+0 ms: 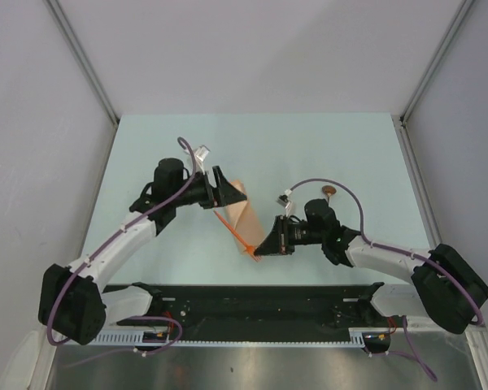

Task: Fold the napkin into a case and place the utensils inside
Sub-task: Pass from the left arm to the right, then insert the fork into the folded napkin.

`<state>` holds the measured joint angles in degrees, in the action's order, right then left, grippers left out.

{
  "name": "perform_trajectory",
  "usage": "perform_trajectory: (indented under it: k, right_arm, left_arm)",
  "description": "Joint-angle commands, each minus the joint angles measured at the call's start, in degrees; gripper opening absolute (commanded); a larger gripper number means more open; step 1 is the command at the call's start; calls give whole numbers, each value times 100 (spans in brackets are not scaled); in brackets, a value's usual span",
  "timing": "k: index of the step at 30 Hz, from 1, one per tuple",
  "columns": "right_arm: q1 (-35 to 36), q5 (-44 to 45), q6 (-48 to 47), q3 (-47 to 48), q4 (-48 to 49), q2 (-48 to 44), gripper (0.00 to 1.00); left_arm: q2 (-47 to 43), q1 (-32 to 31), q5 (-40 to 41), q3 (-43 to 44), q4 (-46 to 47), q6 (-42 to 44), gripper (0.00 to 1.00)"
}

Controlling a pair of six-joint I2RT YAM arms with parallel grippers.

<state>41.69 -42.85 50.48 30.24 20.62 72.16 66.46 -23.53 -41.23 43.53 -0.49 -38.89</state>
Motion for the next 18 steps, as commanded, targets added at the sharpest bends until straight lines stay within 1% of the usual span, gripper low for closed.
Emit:
perform_trajectory:
  k: [1, 2, 4, 5, 6, 7, 8, 9, 10, 11, 12, 13, 15, 16, 18]
  right_arm:
    - [93, 900, 1532, -605, 224, -150, 0]
    - [102, 936, 1640, -677, 171, -141, 0]
    - [111, 1146, 1833, -835, 57, -176, 0]
    - [111, 1208, 1825, -835, -127, -167, 0]
    - [85, 1244, 1816, -818, -451, -159, 0]
    - [-2, 1322, 1825, -861, -567, -150, 0]
    - [-55, 1375, 1843, -897, -620, -193, 0]
    - [-117, 1376, 1834, -897, -690, -167, 0]
    - [-283, 1350, 1773, -871, -848, -124, 0]
    - [-354, 1341, 1668, -775, -945, -97, 0]
    - [-416, 1341, 1623, -730, -1068, 7, 0]
    - [-503, 1367, 1597, -669, -1104, 61, 0]
    - [-557, 1341, 1535, -493, -1244, 306, 0]
    - [-592, 1306, 1535, -423, -1280, 394, 0]
    - [-592, 1331, 1579, -256, -1333, 588, 0]
  left_arm:
    - [165, 278, 2554, 665, -1383, 260, 89]
    - [236, 427, 2655, 683, -1383, 68, 89]
    - [639, 568, 2569, 710, -1218, -83, 75]
    - [841, 638, 2489, 779, -1051, -170, 66]
    - [1043, 648, 2419, 884, -1023, -188, 50]
    - [1497, 648, 2340, 1146, -1006, -145, 44]
    - [1702, 648, 2165, 1288, -988, -127, 40]
    - [1887, 648, 2129, 1429, -988, -101, 31]
    - [2219, 648, 2137, 1657, -997, -31, 28]
    - [2362, 639, 2198, 1755, -962, 22, 25]
    - [2520, 630, 2277, 1877, -996, 101, 17]
    - [2817, 630, 2339, 2148, -1179, 206, 13]
    - [3126, 613, 2418, 2396, -1295, 321, 7]
    - [3363, 604, 2470, 2563, -1365, 391, 6]
    - [3531, 595, 2515, 2652, -1331, 409, 4]
